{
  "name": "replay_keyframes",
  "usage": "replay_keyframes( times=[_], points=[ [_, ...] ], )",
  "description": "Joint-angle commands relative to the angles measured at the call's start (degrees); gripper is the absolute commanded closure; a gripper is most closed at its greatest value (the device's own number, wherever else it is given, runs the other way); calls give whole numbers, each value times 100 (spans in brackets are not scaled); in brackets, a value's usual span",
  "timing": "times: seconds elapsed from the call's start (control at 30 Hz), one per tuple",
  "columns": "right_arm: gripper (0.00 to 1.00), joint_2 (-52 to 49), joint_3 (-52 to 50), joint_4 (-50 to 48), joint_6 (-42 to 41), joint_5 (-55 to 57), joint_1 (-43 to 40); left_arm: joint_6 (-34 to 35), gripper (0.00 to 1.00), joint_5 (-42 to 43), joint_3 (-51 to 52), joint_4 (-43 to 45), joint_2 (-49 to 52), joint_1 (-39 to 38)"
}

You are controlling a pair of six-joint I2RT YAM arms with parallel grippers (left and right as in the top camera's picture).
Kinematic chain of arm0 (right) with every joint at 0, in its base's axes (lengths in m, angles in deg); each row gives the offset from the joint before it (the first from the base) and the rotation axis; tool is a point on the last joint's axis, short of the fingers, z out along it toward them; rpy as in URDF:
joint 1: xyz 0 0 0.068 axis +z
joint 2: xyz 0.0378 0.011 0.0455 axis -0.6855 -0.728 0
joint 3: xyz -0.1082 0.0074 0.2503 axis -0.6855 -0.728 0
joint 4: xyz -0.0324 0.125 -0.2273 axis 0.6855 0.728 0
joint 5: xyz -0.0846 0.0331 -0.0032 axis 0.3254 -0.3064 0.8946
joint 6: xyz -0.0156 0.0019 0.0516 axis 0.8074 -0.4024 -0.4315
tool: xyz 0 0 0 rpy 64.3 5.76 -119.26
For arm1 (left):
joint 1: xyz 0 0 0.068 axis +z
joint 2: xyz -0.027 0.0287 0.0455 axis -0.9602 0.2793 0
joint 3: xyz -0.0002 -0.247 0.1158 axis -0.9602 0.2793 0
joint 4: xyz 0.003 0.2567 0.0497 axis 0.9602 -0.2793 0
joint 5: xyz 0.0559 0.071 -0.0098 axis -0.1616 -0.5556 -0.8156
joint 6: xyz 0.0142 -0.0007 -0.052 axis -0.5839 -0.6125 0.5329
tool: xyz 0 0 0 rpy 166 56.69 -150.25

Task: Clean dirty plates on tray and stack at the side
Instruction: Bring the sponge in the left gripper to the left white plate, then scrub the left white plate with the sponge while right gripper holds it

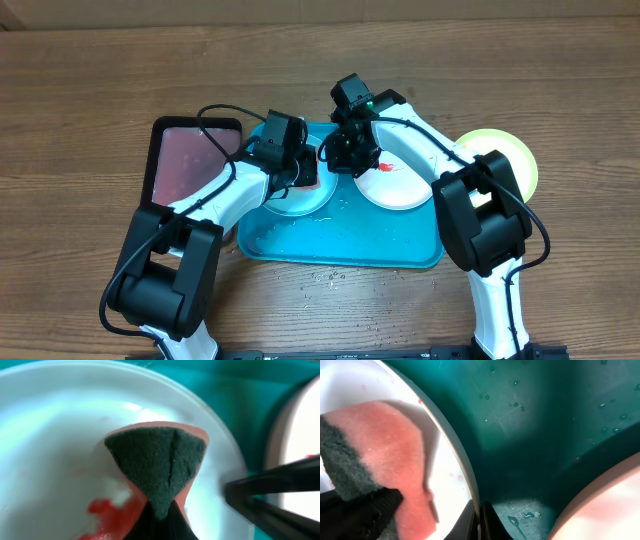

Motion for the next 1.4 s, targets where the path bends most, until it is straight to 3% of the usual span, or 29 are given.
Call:
replay_keyframes(
  times=[0.0, 0.23, 0.43, 0.63, 0.73, 1.17, 1.37],
  points=[
    [96, 70, 74, -22, -13, -28, 22, 354, 96, -562, -98, -251, 61, 114],
    [96, 70, 74, -20, -13, -31, 22, 402, 96, -717, -363, -1137, -109, 372],
    [96, 70, 74, -20, -13, -28, 22, -280, 96, -1139, -890, -1904, -120, 450],
    [96, 70, 74, -17, -13, -31, 22, -1001, 96, 162, -1309, -1775, -120, 417],
    [97, 70, 74, -20, -13, -31, 22, -1036, 96, 542, -1305, -1591, -107, 413],
    [96, 70, 74, -20, -13, -31, 22, -1182, 96, 352, -1257, -1937, 595, 407],
    [96, 70, 74, -20, -13, -31, 22, -1180, 96, -682, -1259, -2564, 610, 584]
  ],
)
